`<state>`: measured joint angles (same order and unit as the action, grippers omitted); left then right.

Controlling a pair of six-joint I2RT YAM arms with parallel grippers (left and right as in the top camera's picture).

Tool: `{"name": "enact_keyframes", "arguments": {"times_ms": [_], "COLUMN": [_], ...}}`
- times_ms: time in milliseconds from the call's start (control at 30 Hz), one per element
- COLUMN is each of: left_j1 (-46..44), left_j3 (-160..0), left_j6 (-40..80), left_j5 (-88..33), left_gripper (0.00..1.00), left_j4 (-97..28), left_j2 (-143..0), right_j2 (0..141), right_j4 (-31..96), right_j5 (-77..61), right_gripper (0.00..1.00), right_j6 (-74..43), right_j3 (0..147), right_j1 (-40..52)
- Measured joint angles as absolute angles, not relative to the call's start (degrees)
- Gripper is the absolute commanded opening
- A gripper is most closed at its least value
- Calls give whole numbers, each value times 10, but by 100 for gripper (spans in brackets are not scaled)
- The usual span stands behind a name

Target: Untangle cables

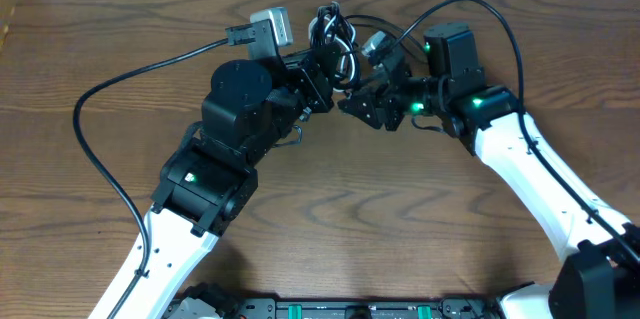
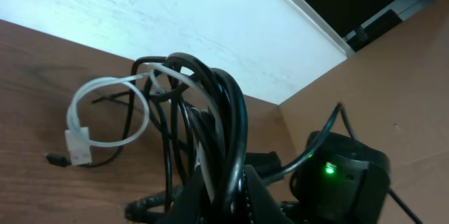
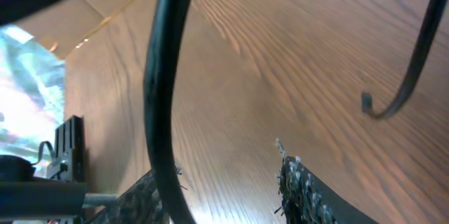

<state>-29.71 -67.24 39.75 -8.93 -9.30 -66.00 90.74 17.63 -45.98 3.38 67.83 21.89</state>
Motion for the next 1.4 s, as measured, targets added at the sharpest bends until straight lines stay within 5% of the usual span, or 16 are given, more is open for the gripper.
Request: {"name": "enact_keyframes", "arguments": {"times_ms": [67,233,567,900,1400], "left_j1": [-297,-296,-297,-298,-298], "left_j3": [-672,-672,-672,-672,-672], "left_j6": [406,414,409,349,285], "left_j5": [-89,-89,-70,92,318], "left_gripper": [8,7,8,8,8], "left_j4": [-90,-90,-97,-172,-249], "left_j2": [-660,-660,-660,-663,-663], "right_j2": [914,925,925,926,926], "right_j4": [159,144,219,389,507], "right_j5": [-474,-495,-480,-205,1], "right_gripper": [43,1,1,1,1], "right_j6": [35,39,32,-58,-145], "right_j3": [678,678,678,677,677], "right_j1": [219,219,219,217,110]}}
